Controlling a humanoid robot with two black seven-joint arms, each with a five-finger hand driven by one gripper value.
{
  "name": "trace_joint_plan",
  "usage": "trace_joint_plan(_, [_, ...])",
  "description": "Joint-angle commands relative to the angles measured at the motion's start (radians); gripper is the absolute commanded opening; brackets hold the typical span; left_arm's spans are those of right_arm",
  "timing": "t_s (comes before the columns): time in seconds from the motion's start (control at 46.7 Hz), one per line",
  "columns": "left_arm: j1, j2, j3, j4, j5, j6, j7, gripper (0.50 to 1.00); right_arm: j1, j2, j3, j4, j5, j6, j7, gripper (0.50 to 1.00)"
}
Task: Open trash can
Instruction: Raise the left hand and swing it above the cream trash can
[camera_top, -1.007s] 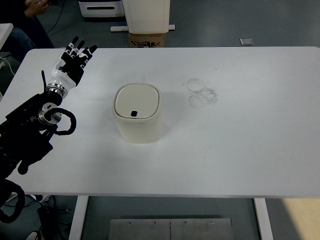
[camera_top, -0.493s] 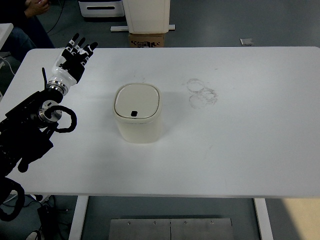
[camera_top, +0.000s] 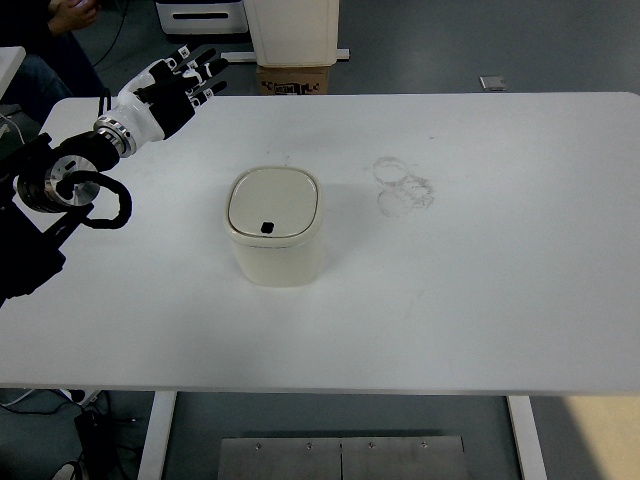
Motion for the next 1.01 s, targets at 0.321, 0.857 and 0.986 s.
trace_joint_plan(0.321, [-0.292, 0.218, 0.358, -0.198, 0.005, -0.058, 0.049, 1.0, 0.0, 0.0, 0.0, 0.0, 0.0, 0.0, 0.0, 0.991])
trace_joint_plan(0.857, [-0.656, 0.266, 0.778, -0.417, 0.112, -0.173, 0.112, 1.0, 0.0, 0.0, 0.0, 0.0, 0.0, 0.0, 0.0, 0.991])
trace_joint_plan(0.986, [-0.708, 0.264, 0.793, -0.425, 0.189, -0.269, 0.255, 1.0, 0.0, 0.0, 0.0, 0.0, 0.0, 0.0, 0.0, 0.991])
